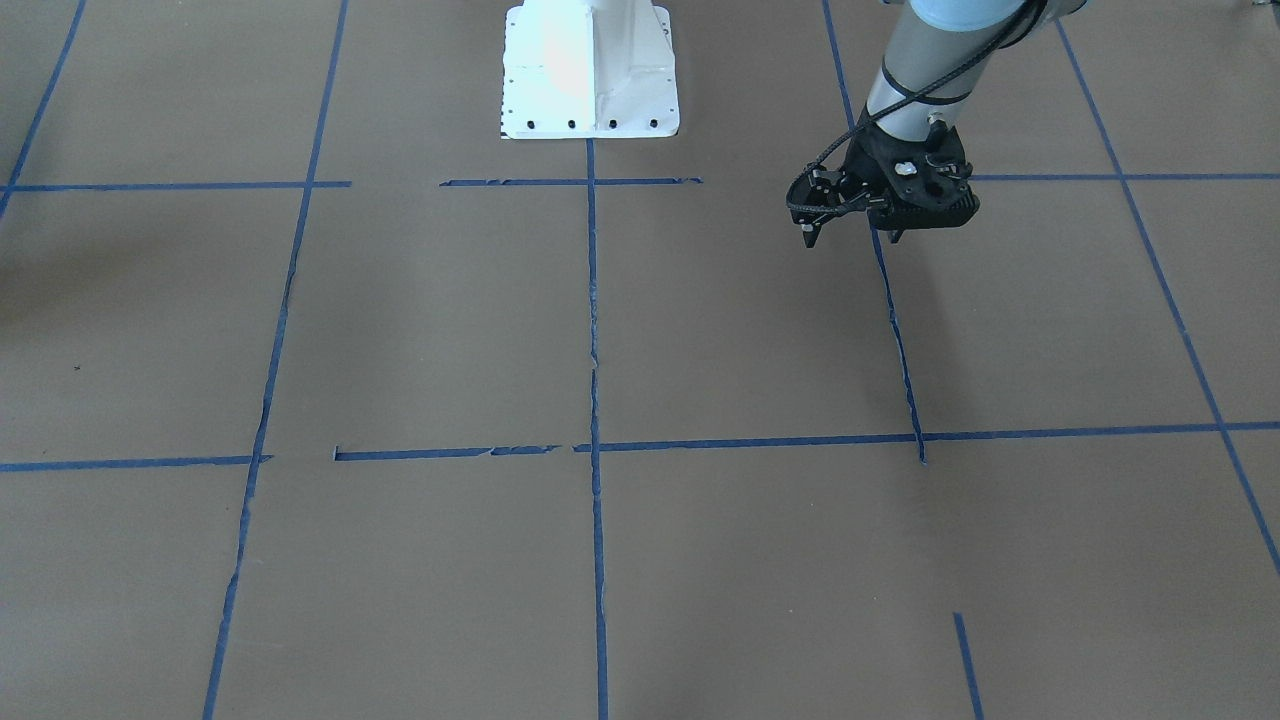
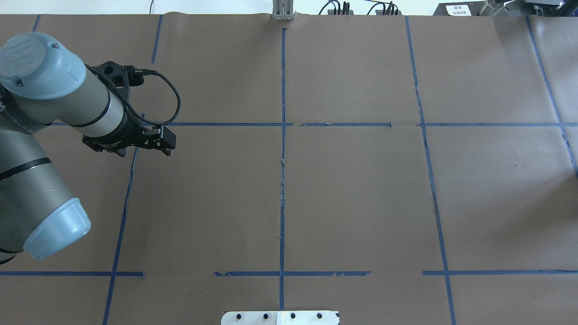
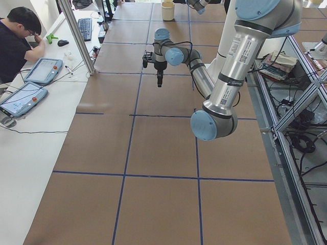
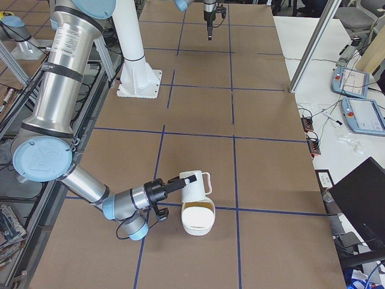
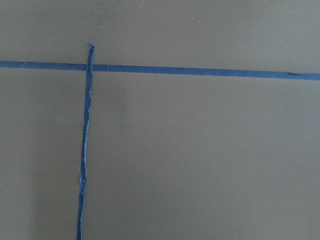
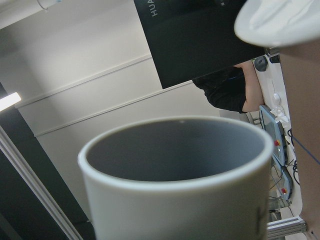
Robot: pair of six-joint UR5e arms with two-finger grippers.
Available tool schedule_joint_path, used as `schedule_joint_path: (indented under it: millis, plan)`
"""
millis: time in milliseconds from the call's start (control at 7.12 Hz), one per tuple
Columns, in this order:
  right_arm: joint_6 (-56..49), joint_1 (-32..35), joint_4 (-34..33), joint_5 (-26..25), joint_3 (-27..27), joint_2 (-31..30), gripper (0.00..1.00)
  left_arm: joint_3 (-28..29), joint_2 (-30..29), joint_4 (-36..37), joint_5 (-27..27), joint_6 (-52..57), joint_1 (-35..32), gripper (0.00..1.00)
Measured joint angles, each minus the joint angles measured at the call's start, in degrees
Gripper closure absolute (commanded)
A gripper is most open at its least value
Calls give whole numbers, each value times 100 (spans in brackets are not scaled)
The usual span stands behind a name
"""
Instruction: Left arm hands cup to right arm to dump lemon
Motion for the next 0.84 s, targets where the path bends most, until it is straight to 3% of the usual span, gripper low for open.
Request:
schedule_joint_path:
  millis: [421, 561, 842]
  plan:
    - [-1269, 313, -481, 660, 267, -154, 95, 56, -2, -8, 0, -19, 4, 0]
    - [-1391, 916, -973, 1289, 528, -194, 96, 62, -1, -9, 0, -21, 4, 0]
    - [-1951, 2156, -2528, 2733, 1572, -207, 98, 69, 3, -9, 0, -17, 4, 0]
